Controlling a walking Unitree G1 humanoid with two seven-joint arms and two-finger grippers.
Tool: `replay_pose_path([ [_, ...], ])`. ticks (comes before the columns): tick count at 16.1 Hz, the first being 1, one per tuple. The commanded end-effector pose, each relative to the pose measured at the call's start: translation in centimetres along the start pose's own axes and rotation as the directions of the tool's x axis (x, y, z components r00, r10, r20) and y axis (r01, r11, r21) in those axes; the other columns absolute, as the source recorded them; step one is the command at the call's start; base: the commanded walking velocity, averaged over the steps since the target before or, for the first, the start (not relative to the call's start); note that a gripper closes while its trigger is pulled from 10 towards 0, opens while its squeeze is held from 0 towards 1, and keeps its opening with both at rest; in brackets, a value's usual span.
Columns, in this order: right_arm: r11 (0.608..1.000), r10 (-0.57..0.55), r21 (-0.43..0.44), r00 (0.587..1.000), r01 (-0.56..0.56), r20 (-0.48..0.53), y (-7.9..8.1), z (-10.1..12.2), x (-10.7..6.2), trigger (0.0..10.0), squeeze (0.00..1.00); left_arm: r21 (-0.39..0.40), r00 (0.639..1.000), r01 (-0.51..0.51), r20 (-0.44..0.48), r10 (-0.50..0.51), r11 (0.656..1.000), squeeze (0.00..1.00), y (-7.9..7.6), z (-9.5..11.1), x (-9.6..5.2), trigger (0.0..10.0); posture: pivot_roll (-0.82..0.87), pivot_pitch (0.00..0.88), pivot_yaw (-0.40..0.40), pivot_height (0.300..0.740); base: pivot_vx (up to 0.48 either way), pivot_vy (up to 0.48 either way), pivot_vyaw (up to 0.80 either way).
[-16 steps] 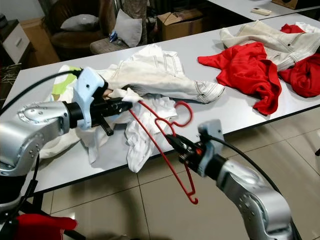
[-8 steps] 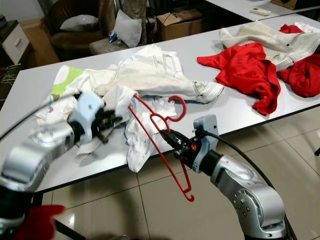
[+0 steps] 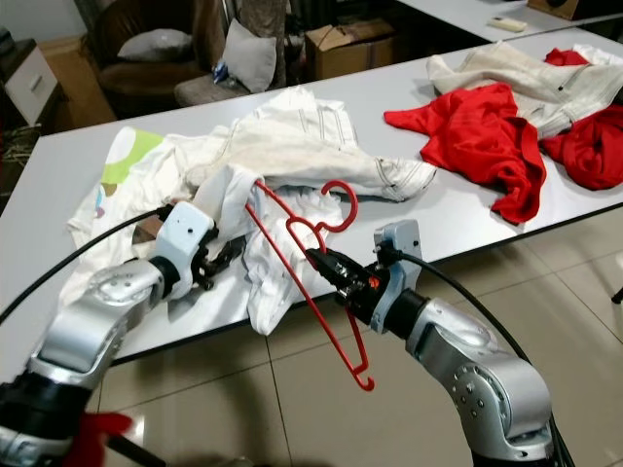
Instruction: Hang hanger
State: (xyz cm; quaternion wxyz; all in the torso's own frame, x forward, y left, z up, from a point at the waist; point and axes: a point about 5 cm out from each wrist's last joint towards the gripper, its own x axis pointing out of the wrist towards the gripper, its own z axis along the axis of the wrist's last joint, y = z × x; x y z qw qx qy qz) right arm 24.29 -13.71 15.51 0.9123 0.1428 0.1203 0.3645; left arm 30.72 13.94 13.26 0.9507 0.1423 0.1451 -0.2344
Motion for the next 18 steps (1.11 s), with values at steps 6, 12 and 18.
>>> replay_pose_path([
  [6, 1.000, 0.016, -0.010, 0.999, -0.015, 0.034, 0.24, 0.96, 0.10, 10.0, 0.00, -0.179, 0.998, -0.043, 0.038, 0.051, 0.983, 0.68, 0.80, -0.34, 0.22, 0.0, -0.14, 0.000, 0.119, 0.740, 0.000, 0.000, 0.00],
  [12, 1.000, 0.012, -0.010, 0.999, -0.012, 0.037, 0.24, 0.98, 0.11, 10.0, 0.00, -0.227, 0.999, -0.004, 0.051, 0.016, 0.974, 0.69, 0.79, -0.49, -0.07, 0.0, -0.14, 0.000, 0.119, 0.740, 0.000, 0.000, 0.00],
  [18, 1.000, 0.009, -0.012, 0.999, -0.009, 0.038, 0.10, 1.01, 0.14, 10.0, 0.00, -0.254, 0.998, 0.022, 0.055, -0.008, 0.967, 0.02, 0.53, -0.49, -0.03, 0.0, -0.14, 0.000, 0.115, 0.740, 0.000, 0.000, 0.00],
])
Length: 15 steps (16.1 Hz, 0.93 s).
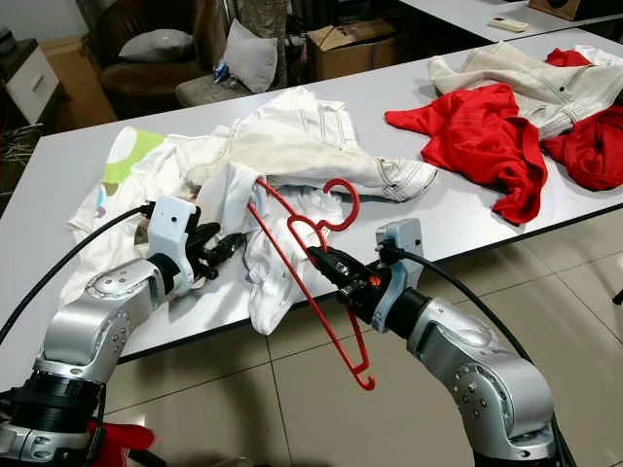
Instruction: Hang hanger
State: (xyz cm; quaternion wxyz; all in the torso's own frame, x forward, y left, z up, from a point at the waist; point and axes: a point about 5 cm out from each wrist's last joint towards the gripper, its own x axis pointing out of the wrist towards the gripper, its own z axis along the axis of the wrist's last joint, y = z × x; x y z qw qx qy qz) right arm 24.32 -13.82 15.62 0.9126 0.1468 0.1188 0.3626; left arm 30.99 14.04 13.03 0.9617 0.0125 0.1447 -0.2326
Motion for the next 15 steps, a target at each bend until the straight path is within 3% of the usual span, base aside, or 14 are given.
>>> replay_pose_path([
  [1, 1.000, 0.013, -0.019, 0.999, -0.012, 0.030, 0.1, 0.9, 0.2, 10.0, 0.00, -0.015, 1.000, -0.016, -0.011, 0.016, 1.000, 0.00, 0.4, -0.3, -0.3, 0.0, -0.14, 0.000, 0.113, 0.740, 0.000, 0.000, 0.00],
  [4, 1.000, 0.000, -0.018, 0.999, 0.001, 0.033, -0.2, 1.0, 0.3, 10.0, 0.00, -0.066, 0.997, 0.058, 0.048, -0.055, 0.996, 0.00, 0.4, 0.9, -0.8, 0.0, -0.14, 0.000, 0.097, 0.740, 0.000, 0.000, 0.00],
  [7, 0.999, -0.032, 0.014, 0.998, 0.031, 0.060, -0.8, 1.2, 0.8, 10.0, 0.00, -0.095, 0.972, 0.218, 0.108, -0.207, 0.971, 0.00, 0.4, 3.5, -2.2, 0.0, -0.14, 0.000, 0.087, 0.740, 0.000, 0.000, 0.00],
  [10, 0.999, -0.034, 0.036, 0.996, 0.031, 0.082, -1.0, 1.3, 1.3, 10.0, 0.00, -0.126, 0.955, 0.264, 0.171, -0.241, 0.956, 0.00, 0.8, 5.2, -2.9, 0.0, -0.13, 0.000, 0.085, 0.740, 0.000, 0.000, 0.00],
  [15, 0.995, -0.012, 0.100, 0.992, -0.001, 0.124, -0.8, 1.5, 2.5, 10.0, 0.00, -0.137, 0.878, 0.422, 0.307, -0.367, 0.896, 0.00, -0.8, 9.6, -4.1, 0.0, -0.10, 0.000, 0.094, 0.740, 0.000, 0.000, 0.00],
])
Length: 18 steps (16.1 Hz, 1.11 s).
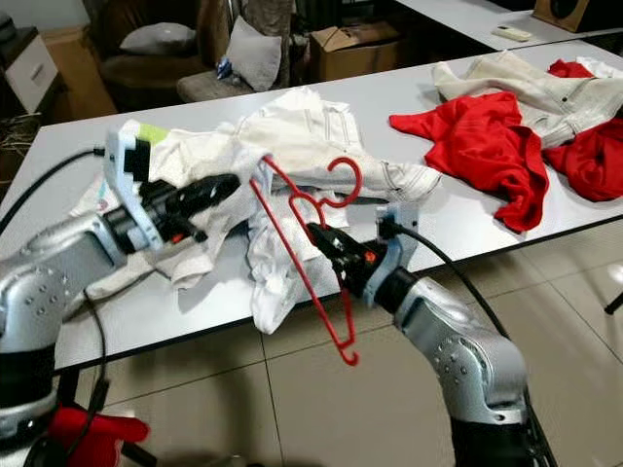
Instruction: Hang hanger
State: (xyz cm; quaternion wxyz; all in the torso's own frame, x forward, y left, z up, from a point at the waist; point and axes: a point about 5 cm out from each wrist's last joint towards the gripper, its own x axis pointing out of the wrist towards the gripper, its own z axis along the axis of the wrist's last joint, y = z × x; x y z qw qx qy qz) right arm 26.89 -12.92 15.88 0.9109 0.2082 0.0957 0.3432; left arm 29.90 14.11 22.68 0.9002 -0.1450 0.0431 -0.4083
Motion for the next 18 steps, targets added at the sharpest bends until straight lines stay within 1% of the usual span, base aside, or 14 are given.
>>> replay_pose_path([
  [1, 1.000, 0.019, 0.010, 0.999, -0.019, 0.035, 0.3, 0.5, 0.4, 10.0, 0.00, 0.017, 1.000, 0.012, 0.027, -0.013, 1.000, 0.00, -0.4, 1.3, 0.0, 0.0, -0.10, 0.000, 0.099, 0.740, 0.000, 0.000, 0.00],
  [2, 0.999, 0.029, 0.022, 0.999, -0.030, 0.040, 0.5, 0.3, 0.6, 10.0, 0.00, 0.200, 0.987, -0.091, -0.108, 0.115, 0.976, 0.00, 0.7, 0.1, -0.1, 0.0, -0.09, 0.000, 0.109, 0.740, 0.000, 0.000, 0.00],
  [3, 0.999, 0.032, 0.032, 0.998, -0.034, 0.051, 0.6, 0.3, 0.7, 10.0, 0.00, 0.365, 0.917, -0.186, -0.269, 0.295, 0.912, 0.00, 2.7, -2.7, -0.9, 10.0, -0.09, 0.000, 0.111, 0.740, 0.000, 0.000, 0.00],
  [4, 0.999, 0.033, 0.031, 0.998, -0.035, 0.054, 0.6, 0.3, 0.7, 10.0, 0.00, 0.371, 0.894, -0.231, -0.284, 0.347, 0.899, 0.00, 3.4, -3.9, -1.3, 10.0, -0.09, 0.000, 0.111, 0.740, 0.000, 0.000, 0.00],
  [5, 0.999, 0.034, 0.030, 0.998, -0.036, 0.056, 0.6, 0.4, 0.6, 10.0, 0.00, 0.370, 0.895, -0.245, -0.269, 0.356, 0.896, 0.00, 3.5, -4.3, -1.4, 10.0, -0.10, 0.000, 0.115, 0.740, 0.000, 0.000, 0.00],
  [6, 0.999, 0.037, 0.029, 0.998, -0.038, 0.060, 0.7, 0.5, 0.5, 10.0, 0.00, 0.385, 0.904, -0.265, -0.219, 0.367, 0.884, 0.00, 3.4, -4.9, -1.2, 10.0, -0.10, 0.000, 0.111, 0.740, 0.000, 0.000, 0.00],
  [7, 0.999, 0.039, 0.028, 0.997, -0.041, 0.062, 0.7, 0.6, 0.4, 10.0, 0.00, 0.379, 0.912, -0.284, -0.175, 0.370, 0.880, 0.47, 3.3, -5.4, -1.1, 10.0, -0.10, 0.000, 0.108, 0.740, 0.000, 0.000, 0.00],
  [8, 0.999, 0.040, 0.028, 0.997, -0.042, 0.062, 0.7, 0.6, 0.4, 10.0, 0.00, 0.389, 0.909, -0.292, -0.170, 0.379, 0.874, 0.96, 3.3, -5.8, -1.0, 10.0, -0.10, 0.000, 0.106, 0.740, 0.000, 0.000, 0.00],
  [9, 0.999, 0.043, 0.026, 0.997, -0.044, 0.056, 0.7, 0.6, 0.3, 10.0, 0.00, 0.396, 0.903, -0.325, -0.140, 0.406, 0.859, 1.00, 3.3, -6.8, -1.1, 10.0, -0.10, 0.000, 0.101, 0.740, 0.000, 0.000, 0.00],
  [11, 0.999, 0.043, 0.025, 0.998, -0.044, 0.054, 0.7, 0.6, 0.2, 10.0, 0.00, 0.362, 0.908, -0.340, -0.112, 0.403, 0.868, 1.00, 3.2, -7.1, -1.1, 10.0, -0.10, 0.000, 0.098, 0.740, 0.000, 0.000, 0.00],
  [12, 0.999, 0.042, 0.025, 0.998, -0.043, 0.052, 0.6, 0.6, 0.1, 10.0, 0.00, 0.352, 0.908, -0.348, -0.103, 0.405, 0.869, 1.00, 3.0, -8.1, -1.2, 10.0, -0.11, 0.000, 0.095, 0.740, 0.000, 0.000, 0.00],
  [13, 0.999, 0.042, 0.024, 0.998, -0.044, 0.050, 0.6, 0.6, 0.1, 10.0, 0.00, 0.365, 0.895, -0.379, -0.089, 0.437, 0.850, 1.00, 3.1, -8.8, -1.4, 10.0, -0.11, 0.000, 0.092, 0.740, 0.000, 0.000, 0.00],
  [15, 0.999, 0.047, 0.013, 0.998, -0.047, 0.041, 0.6, 0.6, 0.1, 10.0, 0.00, 0.335, 0.898, -0.407, -0.022, 0.439, 0.849, 1.00, 3.0, -9.1, -1.3, 10.0, -0.11, 0.000, 0.088, 0.740, 0.000, 0.000, 0.00],
  [18, 0.998, 0.053, 0.016, 0.998, -0.054, 0.039, 0.7, 0.6, 0.1, 10.0, 0.00, 0.337, 0.890, -0.429, 0.000, 0.455, 0.838, 1.00, 3.0, -9.7, -1.6, 10.0, -0.11, 0.000, 0.086, 0.740, 0.000, 0.000, 0.00],
])
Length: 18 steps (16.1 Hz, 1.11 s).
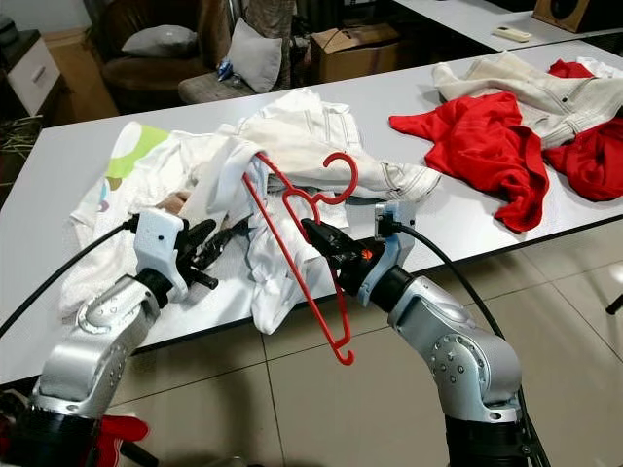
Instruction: Hang hanger
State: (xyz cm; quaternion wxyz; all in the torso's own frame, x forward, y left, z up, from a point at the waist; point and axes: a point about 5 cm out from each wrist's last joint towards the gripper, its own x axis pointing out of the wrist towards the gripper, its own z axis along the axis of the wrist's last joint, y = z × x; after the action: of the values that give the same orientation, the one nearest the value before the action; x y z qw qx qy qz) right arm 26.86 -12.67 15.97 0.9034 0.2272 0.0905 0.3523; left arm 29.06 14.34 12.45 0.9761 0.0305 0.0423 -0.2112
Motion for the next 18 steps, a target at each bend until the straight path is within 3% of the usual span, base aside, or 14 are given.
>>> replay_pose_path([
  [1, 0.999, 0.031, -0.013, 0.999, -0.031, 0.024, 0.6, 0.6, 0.0, 10.0, 0.00, 0.001, 1.000, -0.032, 0.002, 0.032, 1.000, 1.00, 0.5, -0.4, -0.2, 10.0, -0.12, 0.000, 0.088, 0.740, 0.000, 0.000, 0.00],
  [4, 0.999, 0.043, -0.005, 0.998, -0.043, 0.040, 0.9, 0.9, 0.0, 10.0, 0.00, -0.010, 0.999, -0.026, -0.024, 0.026, 1.000, 1.00, 0.0, -1.3, 0.3, 10.0, -0.12, 0.000, 0.089, 0.740, 0.000, 0.000, 0.00],
  [6, 0.998, 0.057, 0.001, 0.997, -0.057, 0.047, 1.1, 1.0, 0.0, 10.0, 0.00, 0.014, 0.996, -0.084, -0.034, 0.085, 0.996, 0.86, 0.4, -1.7, 0.7, 10.0, -0.12, 0.000, 0.089, 0.740, 0.000, 0.000, 0.00],
  [7, 0.997, 0.071, 0.005, 0.996, -0.072, 0.051, 1.4, 1.0, 0.0, 10.0, 0.00, 0.044, 0.993, -0.115, -0.021, 0.116, 0.992, 0.00, 0.5, -1.8, 1.0, 10.0, -0.13, 0.000, 0.093, 0.740, 0.000, 0.000, 0.00],
  [9, 0.996, 0.087, 0.010, 0.995, -0.088, 0.053, 1.6, 1.0, -0.1, 10.0, 0.00, 0.045, 0.986, -0.165, 0.006, 0.165, 0.985, 0.00, 0.6, -1.7, 1.4, 10.0, -0.13, 0.000, 0.094, 0.740, 0.000, 0.000, 0.00],
  [11, 0.995, 0.097, 0.013, 0.994, -0.098, 0.055, 1.9, 1.1, -0.1, 10.0, 0.00, -0.028, 0.985, -0.167, 0.033, 0.168, 0.986, 0.00, 0.3, -1.6, 1.9, 10.0, -0.14, 0.000, 0.095, 0.740, 0.000, 0.000, 0.00],
  [14, 0.994, 0.104, 0.018, 0.993, -0.105, 0.056, 2.0, 1.1, -0.1, 10.0, 0.00, -0.017, 0.981, -0.190, 0.032, 0.190, 0.982, 0.00, 0.2, -1.8, 2.5, 10.0, -0.14, 0.000, 0.087, 0.740, 0.000, 0.000, 0.00],
  [16, 0.993, 0.116, 0.022, 0.992, -0.117, 0.056, 2.2, 1.2, 0.0, 10.0, 0.00, 0.012, 0.956, -0.293, 0.017, 0.293, 0.956, 0.00, 1.1, -2.1, 3.0, 10.0, -0.14, 0.000, 0.087, 0.740, 0.000, 0.000, 0.00],
  [17, 0.993, 0.118, 0.023, 0.991, -0.119, 0.057, 2.3, 1.2, 0.0, 10.0, 0.00, 0.001, 0.954, -0.300, 0.018, 0.300, 0.954, 0.00, 1.2, -2.1, 3.1, 9.4, -0.14, 0.000, 0.087, 0.740, 0.000, 0.000, 0.00],
  [18, 0.993, 0.118, 0.024, 0.991, -0.120, 0.058, 2.3, 1.2, 0.0, 10.0, 0.00, -0.020, 0.955, -0.294, 0.022, 0.295, 0.955, 0.00, 1.1, -2.1, 3.1, 4.4, -0.14, 0.000, 0.087, 0.740, 0.000, 0.000, 0.00],
])
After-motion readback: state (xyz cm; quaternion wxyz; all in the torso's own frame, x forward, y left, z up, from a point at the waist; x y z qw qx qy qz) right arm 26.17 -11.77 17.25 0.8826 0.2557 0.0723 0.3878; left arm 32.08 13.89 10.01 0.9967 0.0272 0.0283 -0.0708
